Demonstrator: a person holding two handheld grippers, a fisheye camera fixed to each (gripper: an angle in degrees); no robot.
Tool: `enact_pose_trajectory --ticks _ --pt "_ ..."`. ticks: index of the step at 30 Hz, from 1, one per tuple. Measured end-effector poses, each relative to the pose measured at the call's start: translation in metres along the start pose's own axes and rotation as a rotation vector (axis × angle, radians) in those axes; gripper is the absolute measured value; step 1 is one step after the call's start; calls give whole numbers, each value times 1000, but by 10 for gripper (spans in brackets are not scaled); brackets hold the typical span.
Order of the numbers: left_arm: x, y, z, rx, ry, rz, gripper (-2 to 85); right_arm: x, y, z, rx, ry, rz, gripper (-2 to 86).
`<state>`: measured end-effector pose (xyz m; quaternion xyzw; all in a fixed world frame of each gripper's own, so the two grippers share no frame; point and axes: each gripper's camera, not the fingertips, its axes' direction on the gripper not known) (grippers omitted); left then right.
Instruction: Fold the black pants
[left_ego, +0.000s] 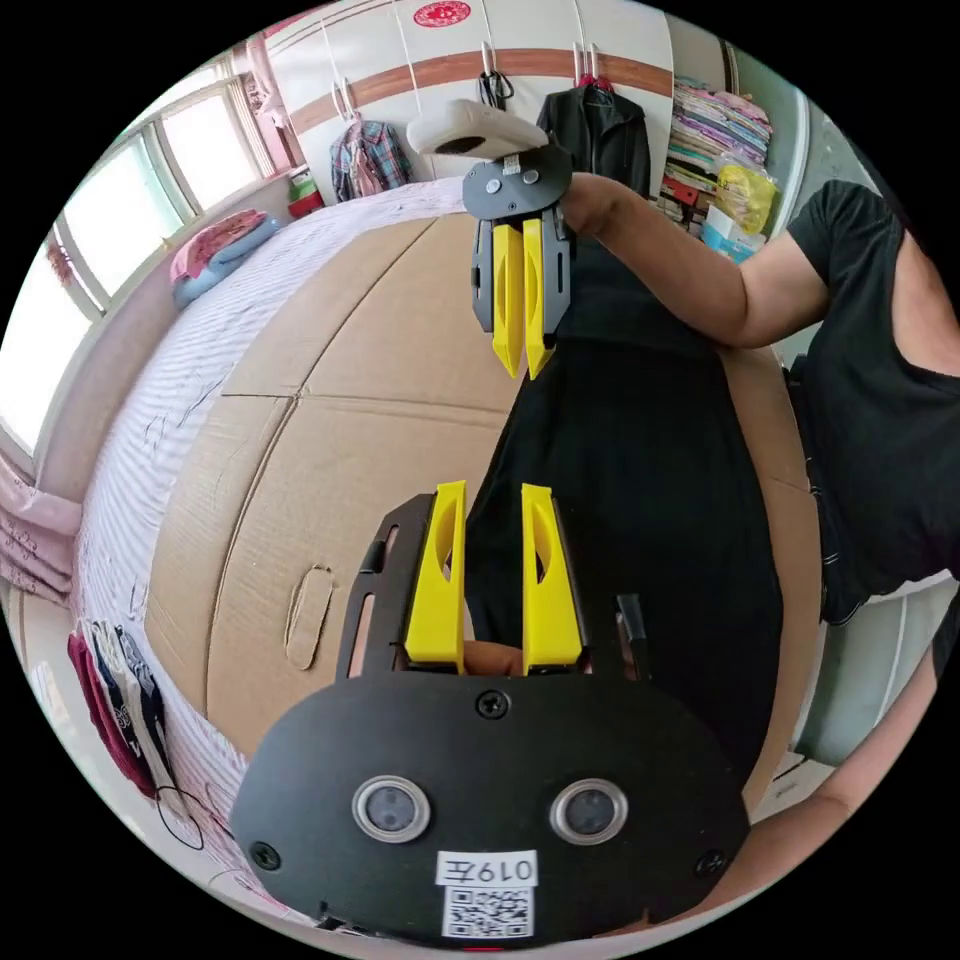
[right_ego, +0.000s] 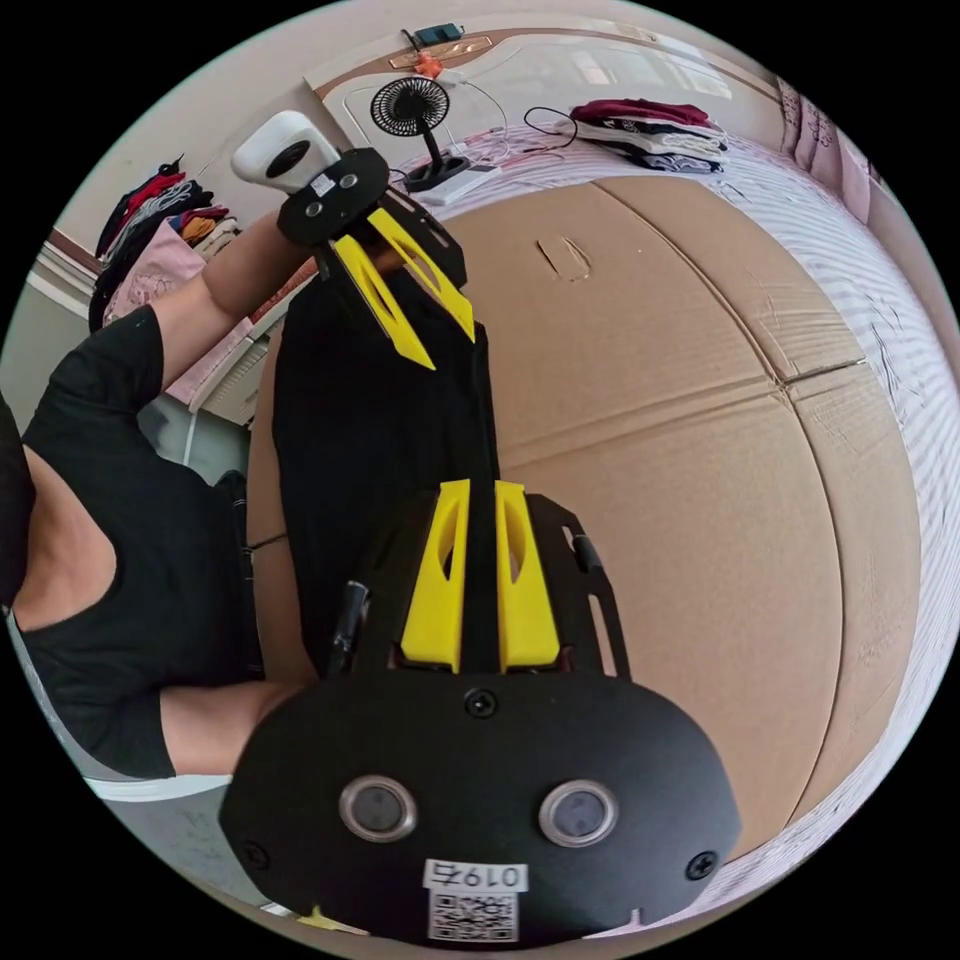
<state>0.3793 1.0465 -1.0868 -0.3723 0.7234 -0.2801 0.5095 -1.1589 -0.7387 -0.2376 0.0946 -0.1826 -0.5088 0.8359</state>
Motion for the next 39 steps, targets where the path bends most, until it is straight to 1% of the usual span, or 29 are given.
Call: enact_pose_trajectory --ticks 3,5,10,19,25,32,39 --pt "-27 -3 35 -58 28 26 68 10 -6 1 -19 17 14 47" --pt "-43 -4 50 -66 40 28 62 15 -11 0 -14 14 7 29" --pt "-87 -8 84 -80 158 17 40 29 -20 1 -31 26 20 3" --pt "-147 -21 142 -145 222 32 19 43 -30 3 -47 11 -11 37" --pt "-172 -28 167 -170 208 69 12 55 -31 1 -20 -9 -12 46" --pt "-196 -28 184 -130 194 79 11 67 -37 6 -11 -20 -10 66" --pt "-210 -30 198 -100 175 110 10 76 -41 13 1 -69 -20 66"
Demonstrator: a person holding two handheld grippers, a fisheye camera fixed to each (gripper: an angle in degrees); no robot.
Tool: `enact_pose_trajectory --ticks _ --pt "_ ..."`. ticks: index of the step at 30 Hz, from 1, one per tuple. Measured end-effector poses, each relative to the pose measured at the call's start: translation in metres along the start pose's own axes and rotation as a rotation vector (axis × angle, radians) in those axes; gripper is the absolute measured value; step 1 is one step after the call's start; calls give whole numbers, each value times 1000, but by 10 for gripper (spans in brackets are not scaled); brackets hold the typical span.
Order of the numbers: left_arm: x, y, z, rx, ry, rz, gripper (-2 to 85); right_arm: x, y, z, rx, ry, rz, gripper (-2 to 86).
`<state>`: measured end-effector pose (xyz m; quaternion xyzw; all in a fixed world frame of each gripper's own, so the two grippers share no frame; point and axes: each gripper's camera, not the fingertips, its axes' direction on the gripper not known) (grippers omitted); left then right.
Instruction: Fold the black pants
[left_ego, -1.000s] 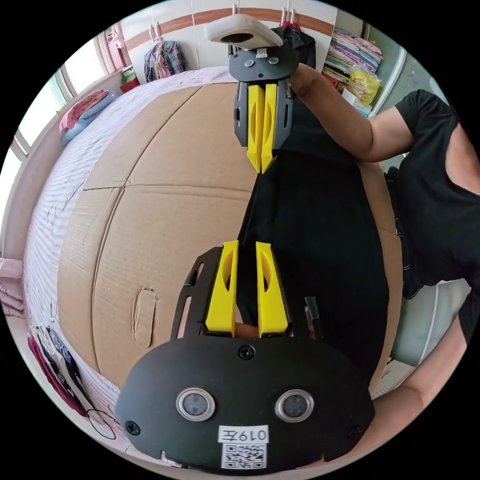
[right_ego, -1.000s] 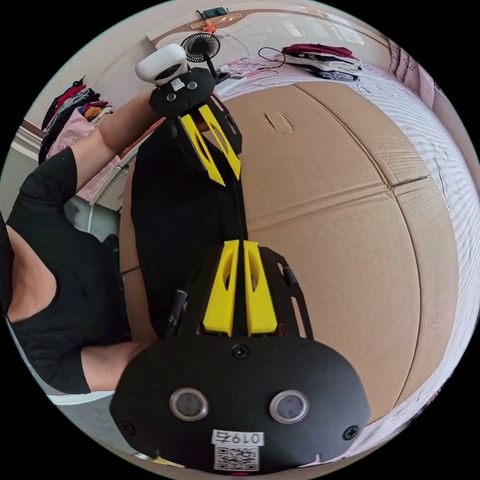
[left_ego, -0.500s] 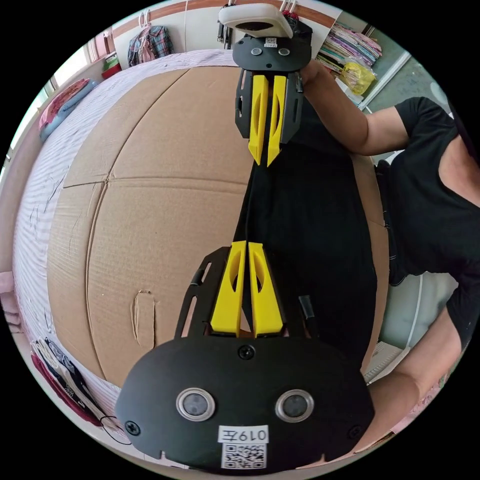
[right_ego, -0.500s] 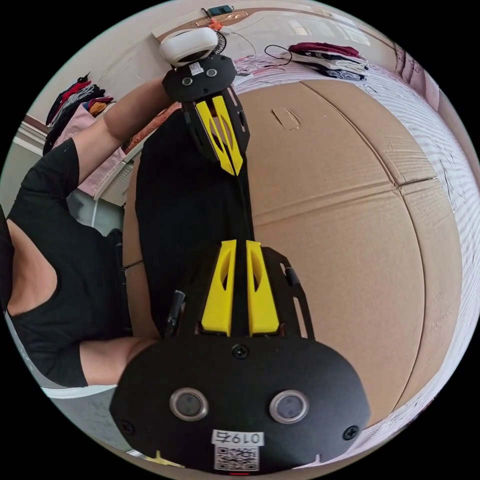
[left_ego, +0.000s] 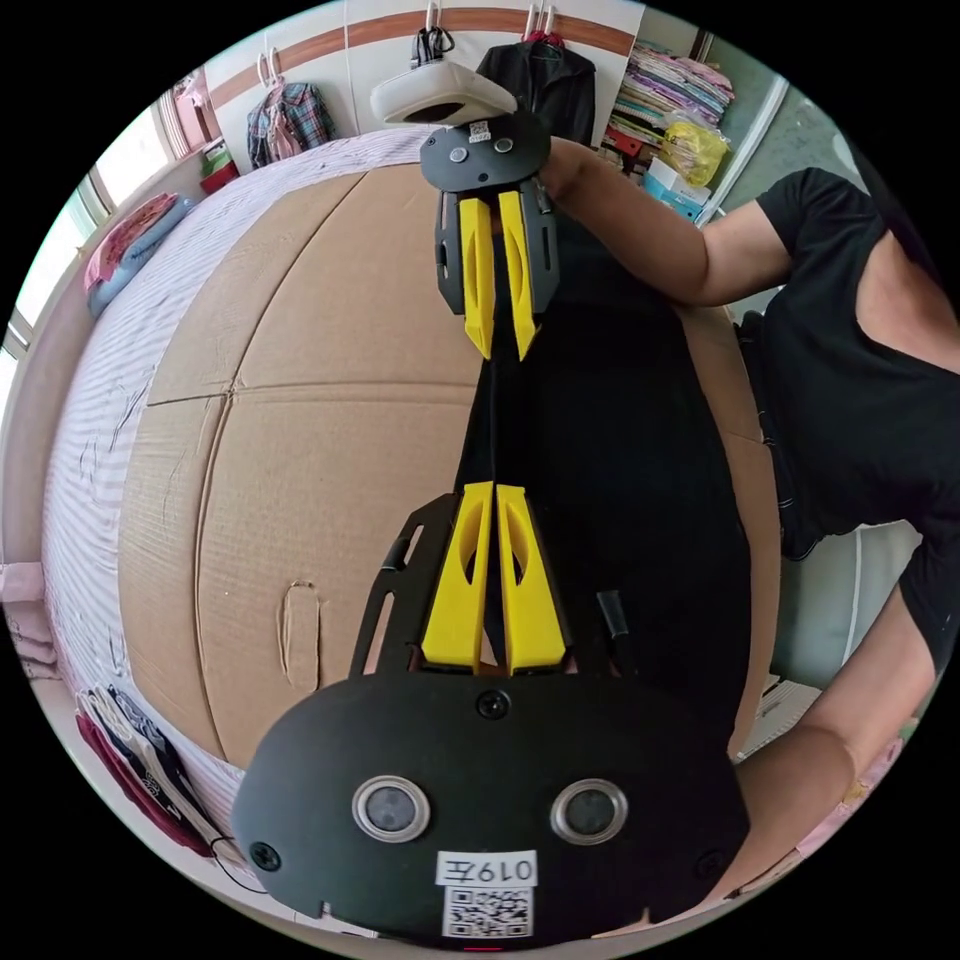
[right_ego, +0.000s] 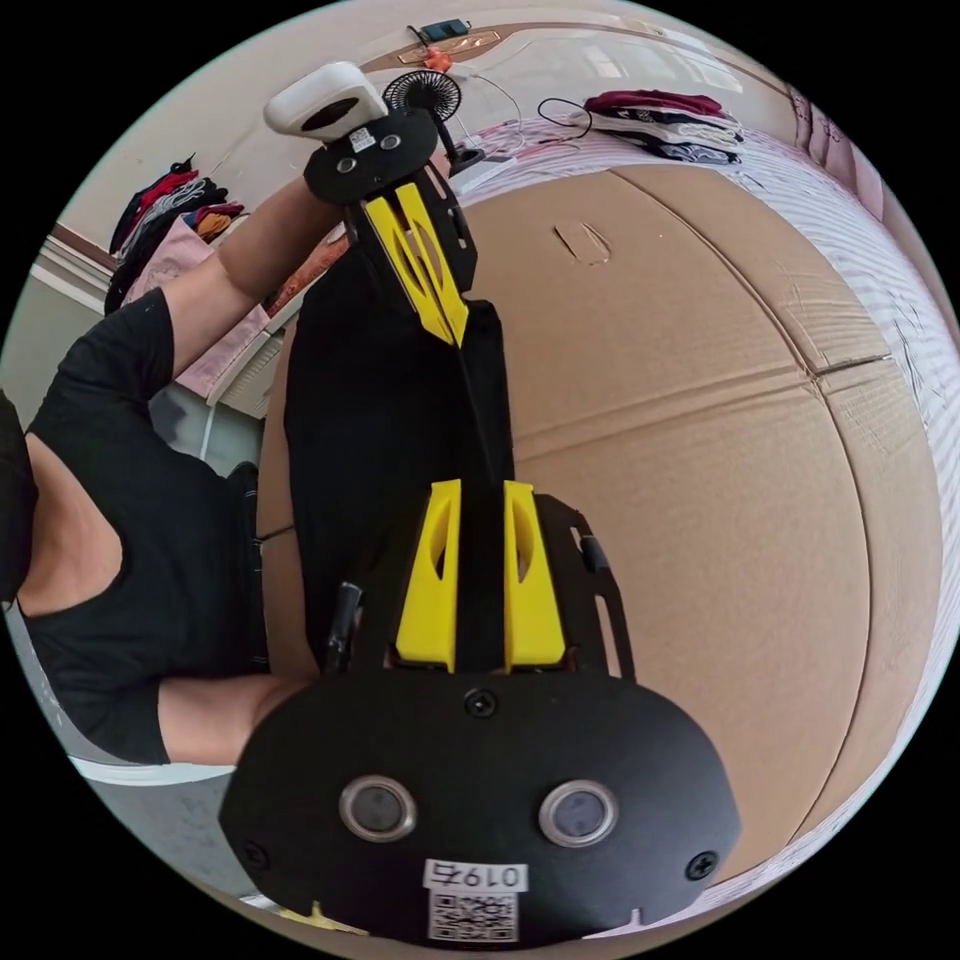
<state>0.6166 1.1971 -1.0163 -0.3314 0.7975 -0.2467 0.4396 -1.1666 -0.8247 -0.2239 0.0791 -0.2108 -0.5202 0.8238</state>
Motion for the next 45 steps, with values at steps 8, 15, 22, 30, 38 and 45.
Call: enact_pose_trajectory --ticks 8,15,22,30,38,45 --pt "-23 -4 1 31 26 2 9 -23 -3 -2 4 50 -110 -6" --pt "-82 -13 49 -59 130 -179 9 0 -17 23 -63 27 27 -8" --pt "-92 -9 41 8 143 -202 9 -7 -23 25 -58 54 41 -8" --pt "-99 -16 55 -43 178 -277 8 -18 -41 48 -154 141 101 -7" --pt "-66 -23 34 -39 97 -242 9 -32 -42 48 -90 275 102 -4" --pt "-29 -24 -11 7 54 -217 9 -32 -51 54 47 211 58 -8"
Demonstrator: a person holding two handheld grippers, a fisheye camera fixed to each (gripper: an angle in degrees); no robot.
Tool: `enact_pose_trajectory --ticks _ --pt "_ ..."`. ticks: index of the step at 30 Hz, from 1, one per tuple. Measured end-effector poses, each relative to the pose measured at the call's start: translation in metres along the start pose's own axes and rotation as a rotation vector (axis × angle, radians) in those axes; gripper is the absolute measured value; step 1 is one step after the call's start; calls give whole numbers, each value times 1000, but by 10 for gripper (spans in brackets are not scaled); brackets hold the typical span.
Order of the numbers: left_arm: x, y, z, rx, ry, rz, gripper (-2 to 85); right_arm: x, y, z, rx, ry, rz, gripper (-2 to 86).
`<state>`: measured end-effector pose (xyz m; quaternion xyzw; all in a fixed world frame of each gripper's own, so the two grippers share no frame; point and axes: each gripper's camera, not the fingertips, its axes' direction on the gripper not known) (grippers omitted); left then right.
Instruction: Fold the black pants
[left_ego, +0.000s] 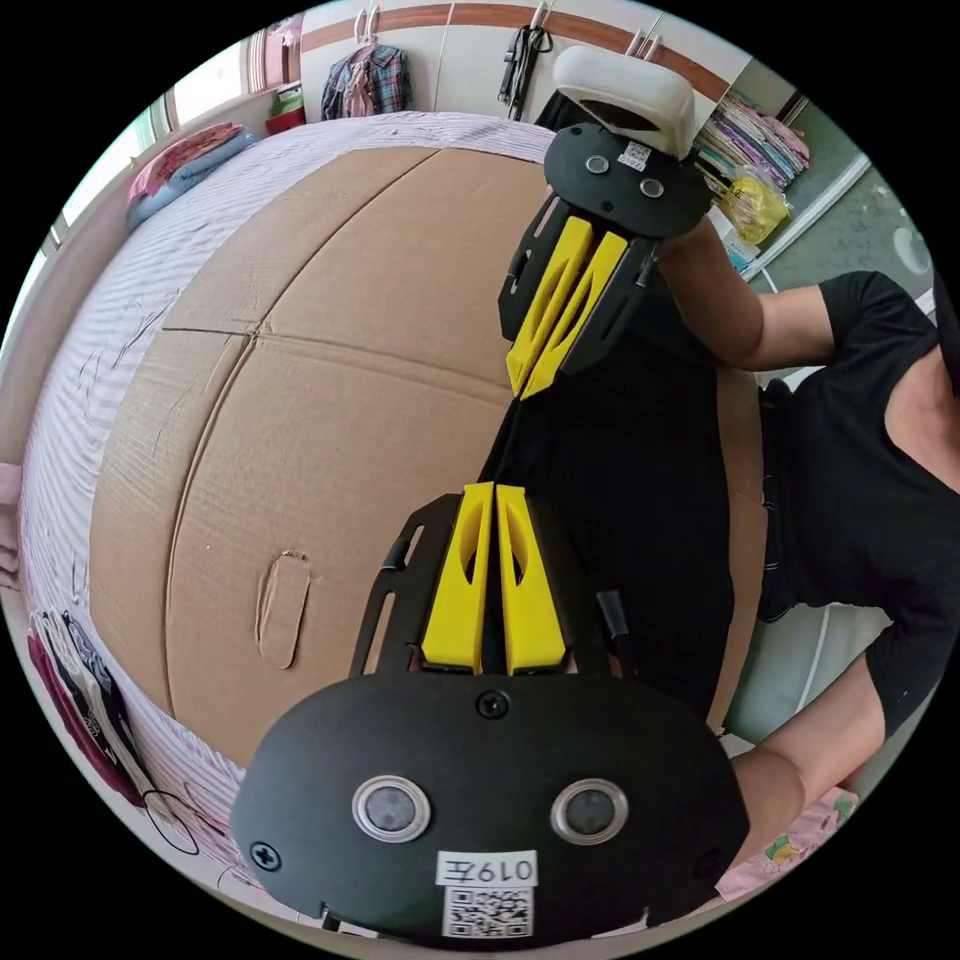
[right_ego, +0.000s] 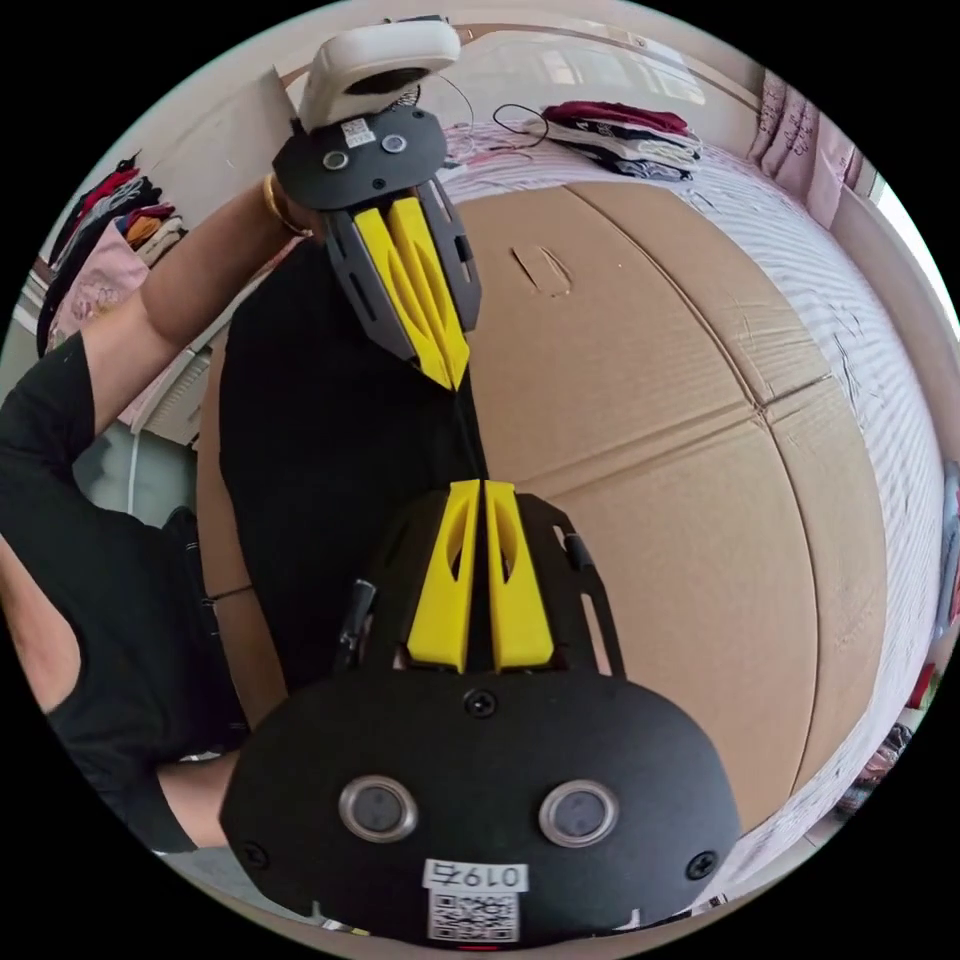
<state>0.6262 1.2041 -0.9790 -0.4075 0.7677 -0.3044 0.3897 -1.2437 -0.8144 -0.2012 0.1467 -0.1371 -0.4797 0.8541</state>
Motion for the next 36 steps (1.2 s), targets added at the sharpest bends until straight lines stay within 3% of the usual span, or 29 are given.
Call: enact_pose_trajectory --ticks 7,10,19,28,32,36 --pt "37 6 -18 -8 -25 14 8 12 3 -12 217 -171 -44 16" --pt "59 9 -34 -3 -44 32 8 30 -10 -6 161 -221 -54 58" --pt "132 28 -89 53 -73 54 8 70 -45 37 14 -405 -118 62" --pt "218 56 -153 119 -108 -53 9 100 -53 69 20 -674 -87 -3" --pt "303 102 -202 215 -351 -219 7 107 -55 89 -5 -646 -34 -8" --pt "446 146 -240 384 -409 -227 7 98 -60 94 -25 -577 -29 -9"
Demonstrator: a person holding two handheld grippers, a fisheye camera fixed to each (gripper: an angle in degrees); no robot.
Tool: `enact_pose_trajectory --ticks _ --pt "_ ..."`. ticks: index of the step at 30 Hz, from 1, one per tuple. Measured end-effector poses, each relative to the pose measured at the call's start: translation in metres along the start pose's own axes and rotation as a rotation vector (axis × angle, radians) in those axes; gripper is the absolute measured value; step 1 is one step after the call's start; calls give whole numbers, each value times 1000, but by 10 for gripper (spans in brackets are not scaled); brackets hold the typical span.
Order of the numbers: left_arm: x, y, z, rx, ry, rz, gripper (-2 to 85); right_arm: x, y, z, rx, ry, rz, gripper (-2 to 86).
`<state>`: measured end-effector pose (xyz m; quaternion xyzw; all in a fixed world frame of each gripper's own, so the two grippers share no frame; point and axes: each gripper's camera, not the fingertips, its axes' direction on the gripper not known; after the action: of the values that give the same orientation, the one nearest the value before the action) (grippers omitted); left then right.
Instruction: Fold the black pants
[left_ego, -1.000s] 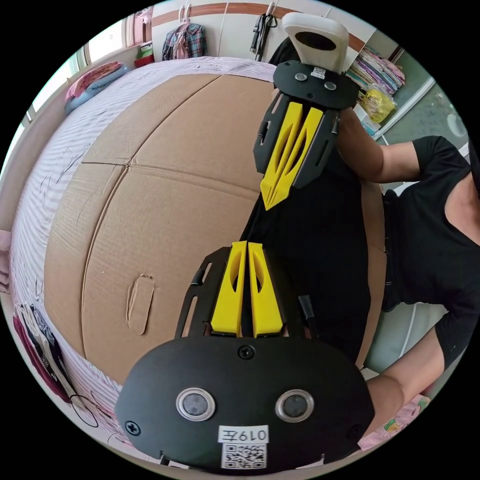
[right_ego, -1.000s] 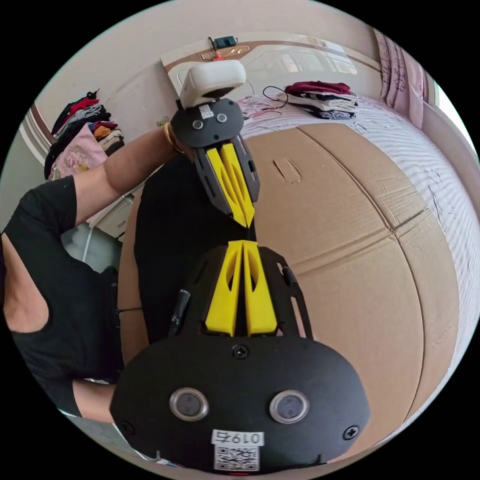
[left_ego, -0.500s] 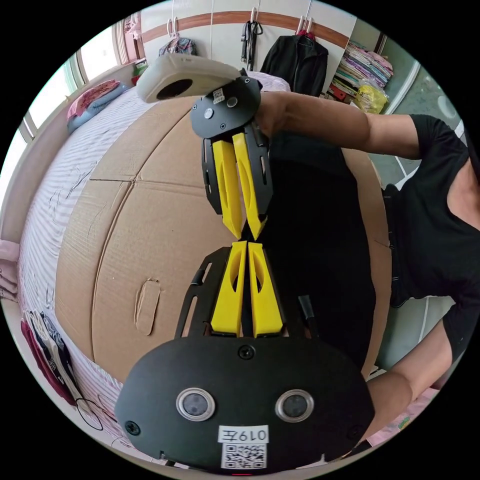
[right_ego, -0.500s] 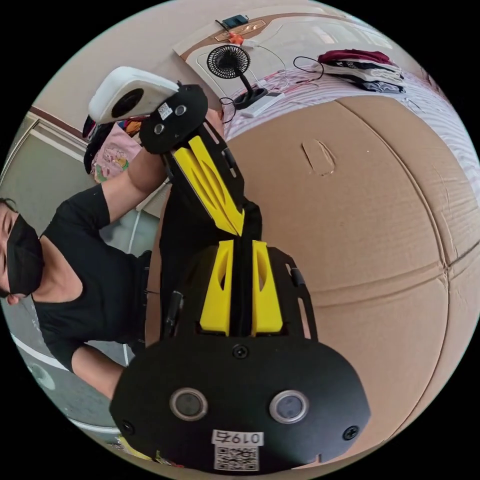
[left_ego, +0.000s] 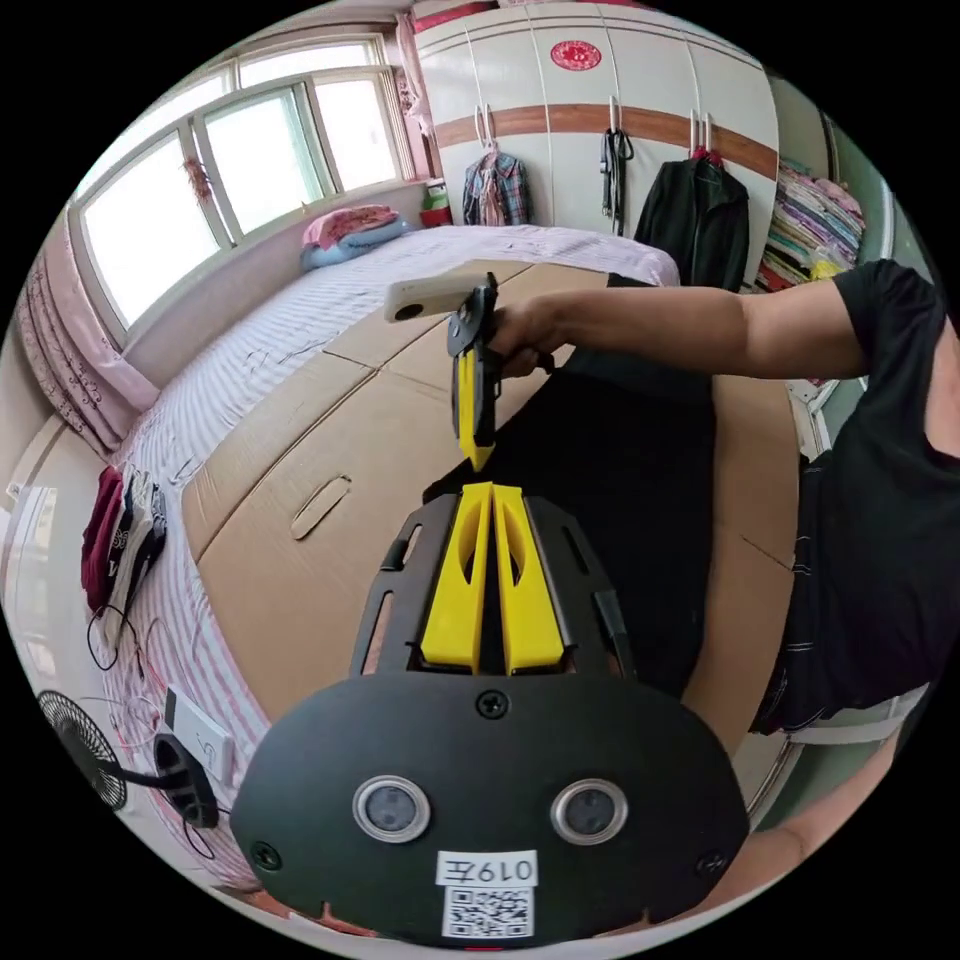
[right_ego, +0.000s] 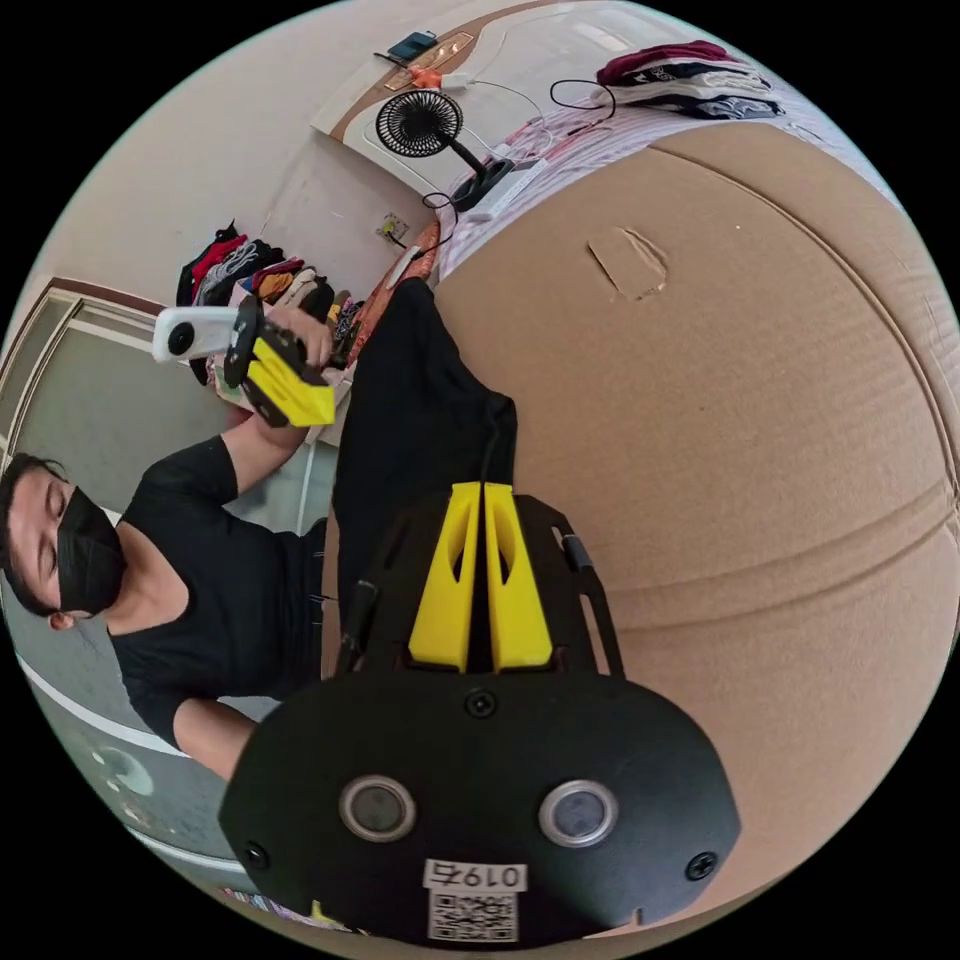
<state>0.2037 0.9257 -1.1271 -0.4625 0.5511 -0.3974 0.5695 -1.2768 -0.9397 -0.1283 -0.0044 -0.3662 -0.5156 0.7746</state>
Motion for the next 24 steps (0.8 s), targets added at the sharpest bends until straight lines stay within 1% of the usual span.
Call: enact_pose_trajectory --ticks 1,3,4,5,6,7,8,9,11,12,14,17,21,24 --pt "19 5 -13 15 -23 1 7 -8 -2 3 -5 53 -6 -9" --pt "103 24 -55 55 -154 18 7 -23 -5 7 -16 155 -18 -9" --pt "124 28 -63 62 -185 20 7 -33 -8 12 -25 223 -23 -9" --pt "167 34 -74 72 -224 45 7 -40 -10 16 -34 274 -17 -9" --pt "209 36 -80 45 -237 106 7 -43 -11 18 -36 292 -9 -9" --pt "229 36 -81 17 -248 135 7 -44 -13 20 -38 308 12 -9" --pt "263 35 -79 -52 -281 185 6 -44 -15 22 -38 307 34 -8" --pt "292 34 -76 -129 -344 230 6 -44 -16 23 -37 305 43 -7" --pt "325 31 -76 -181 -446 277 6 -43 -17 26 -32 304 63 -6" --pt "340 29 -83 -166 -480 290 6 -43 -18 26 -30 305 67 -6" --pt "350 25 -94 -158 -464 285 5 -42 -18 28 -19 306 87 -6" --pt "358 20 -106 -200 -497 284 6 -42 -18 31 -9 317 94 -5" --pt "372 14 -129 -219 -482 302 6 -44 -19 31 0 322 93 -6" --pt "378 7 -152 -210 -448 257 6 -50 -19 25 24 318 89 -8"
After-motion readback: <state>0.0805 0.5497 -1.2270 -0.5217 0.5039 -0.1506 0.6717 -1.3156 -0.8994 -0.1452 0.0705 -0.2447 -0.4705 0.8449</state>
